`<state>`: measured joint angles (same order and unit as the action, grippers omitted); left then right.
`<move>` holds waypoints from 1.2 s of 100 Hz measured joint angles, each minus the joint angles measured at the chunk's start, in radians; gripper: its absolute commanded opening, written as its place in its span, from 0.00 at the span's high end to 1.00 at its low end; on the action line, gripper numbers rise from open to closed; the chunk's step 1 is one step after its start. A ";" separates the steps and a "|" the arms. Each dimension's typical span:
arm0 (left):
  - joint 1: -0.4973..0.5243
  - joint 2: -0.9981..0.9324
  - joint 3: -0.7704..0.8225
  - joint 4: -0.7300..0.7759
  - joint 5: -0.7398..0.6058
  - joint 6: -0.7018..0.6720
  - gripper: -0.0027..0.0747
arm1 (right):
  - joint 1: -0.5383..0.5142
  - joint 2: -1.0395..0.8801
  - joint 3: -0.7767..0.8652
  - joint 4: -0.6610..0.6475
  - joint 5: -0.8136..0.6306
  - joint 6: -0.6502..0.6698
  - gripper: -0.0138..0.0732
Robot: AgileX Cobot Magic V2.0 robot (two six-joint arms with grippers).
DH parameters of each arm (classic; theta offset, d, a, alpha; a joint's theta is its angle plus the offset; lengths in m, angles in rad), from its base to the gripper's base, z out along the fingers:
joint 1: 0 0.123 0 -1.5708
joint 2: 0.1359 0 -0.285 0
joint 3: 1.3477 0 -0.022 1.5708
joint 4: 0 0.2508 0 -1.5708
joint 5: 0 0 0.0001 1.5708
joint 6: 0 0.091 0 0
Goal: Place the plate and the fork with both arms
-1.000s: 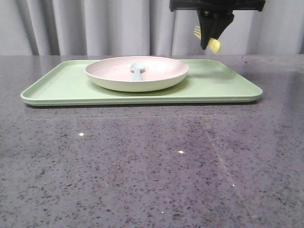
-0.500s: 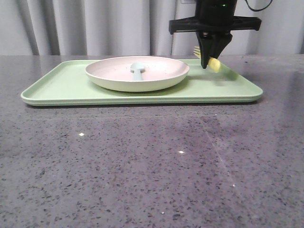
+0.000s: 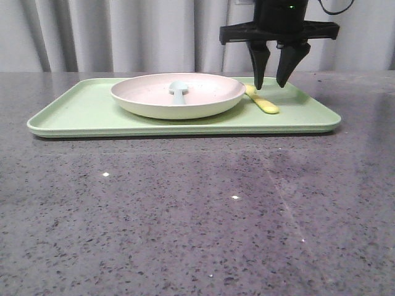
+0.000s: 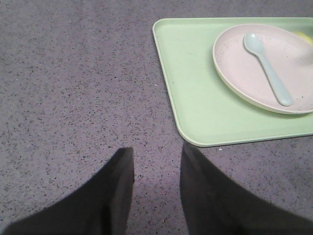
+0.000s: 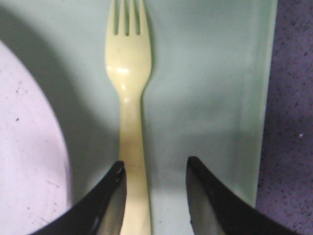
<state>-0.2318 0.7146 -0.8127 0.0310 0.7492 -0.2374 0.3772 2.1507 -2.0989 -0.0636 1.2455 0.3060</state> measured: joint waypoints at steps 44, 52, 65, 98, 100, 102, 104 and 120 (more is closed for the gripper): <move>0.000 -0.030 0.021 0.006 -0.069 0.000 0.65 | 0.000 -0.201 0.038 0.013 0.000 -0.001 0.48; 0.000 -0.045 0.027 0.006 -0.076 0.000 0.65 | 0.000 -0.262 0.085 0.013 0.000 -0.001 0.48; 0.000 -0.067 0.027 0.009 -0.080 0.000 0.65 | 0.000 -0.378 0.194 0.014 -0.003 -0.001 0.48; 0.000 -0.105 0.028 0.010 -0.084 0.000 0.72 | 0.000 -0.707 0.572 0.016 -0.185 -0.002 0.62; 0.000 -0.107 0.028 0.010 -0.084 0.000 0.74 | 0.000 -0.727 0.597 0.016 -0.198 -0.002 0.65; 0.000 -0.108 0.028 0.010 -0.084 0.000 0.77 | 0.000 -0.748 0.622 0.016 -0.211 -0.002 0.68; 0.000 -0.110 0.028 0.010 -0.084 0.000 0.79 | 0.000 -0.769 0.646 0.016 -0.223 -0.002 0.71; 0.000 -0.121 0.028 0.010 -0.084 0.000 0.97 | 0.000 -0.919 0.827 0.016 -0.313 -0.002 0.89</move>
<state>-0.2318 0.5932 -0.7843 0.0413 0.6653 -0.2374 0.3772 1.2317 -1.2720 -0.0472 0.9323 0.3037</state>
